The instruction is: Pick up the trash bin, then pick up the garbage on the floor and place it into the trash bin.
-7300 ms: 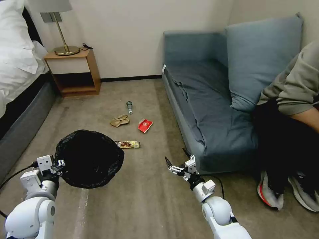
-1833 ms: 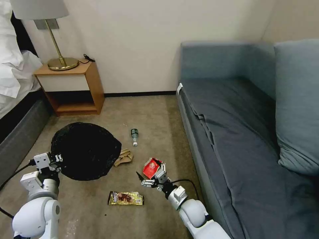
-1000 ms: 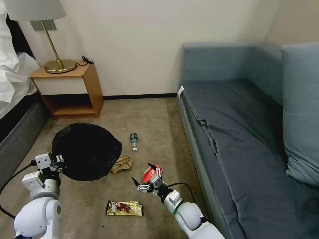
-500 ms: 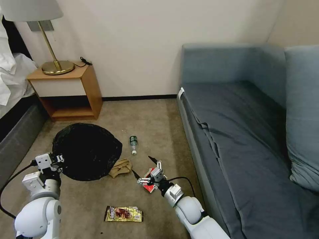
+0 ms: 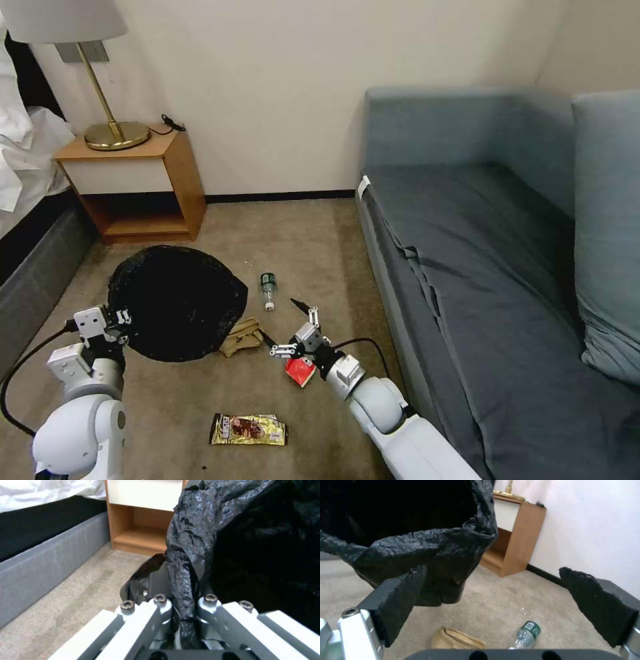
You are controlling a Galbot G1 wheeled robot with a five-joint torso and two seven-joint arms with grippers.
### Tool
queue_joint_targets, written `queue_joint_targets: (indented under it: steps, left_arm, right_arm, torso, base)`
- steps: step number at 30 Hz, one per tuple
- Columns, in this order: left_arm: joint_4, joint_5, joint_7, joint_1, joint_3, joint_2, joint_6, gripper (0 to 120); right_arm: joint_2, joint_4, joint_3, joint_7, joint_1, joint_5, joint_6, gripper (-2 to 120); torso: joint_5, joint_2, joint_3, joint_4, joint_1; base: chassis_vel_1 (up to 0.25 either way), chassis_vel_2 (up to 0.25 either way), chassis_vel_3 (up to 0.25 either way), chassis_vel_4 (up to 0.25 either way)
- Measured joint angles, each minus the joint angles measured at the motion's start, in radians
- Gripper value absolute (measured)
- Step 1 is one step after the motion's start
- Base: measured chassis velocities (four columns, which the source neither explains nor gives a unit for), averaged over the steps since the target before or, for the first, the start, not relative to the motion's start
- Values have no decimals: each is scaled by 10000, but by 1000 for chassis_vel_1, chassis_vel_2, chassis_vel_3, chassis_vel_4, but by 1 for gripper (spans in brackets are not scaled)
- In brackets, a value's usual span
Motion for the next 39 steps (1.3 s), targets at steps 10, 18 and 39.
queue_joint_targets:
  steps: [10, 18, 39]
  left_arm:
    - [18, 173, 0, 9, -58, -196, 3, 4]
    - [-279, 421, 88, 72, -78, -479, -3, 4]
    - [-1136, 1268, 97, 510, -94, -1268, -438, 4]
  right_arm:
    - [-742, -249, -1032, -82, 1237, 192, -413, 100]
    - [-1517, -932, -2449, -485, 2788, 146, -1015, 100]
    - [-1105, -2244, -5435, -4281, 4631, 915, -3017, 100]
  torso:
    - [-1, 0, 0, 0, 0]
    - [-1, 0, 0, -1, 0]
    - [-1, 0, -1, 3, 0]
  base:
    - [0, 0, 0, 0]
    - [0, 0, 0, 0]
    - [0, 0, 0, 0]
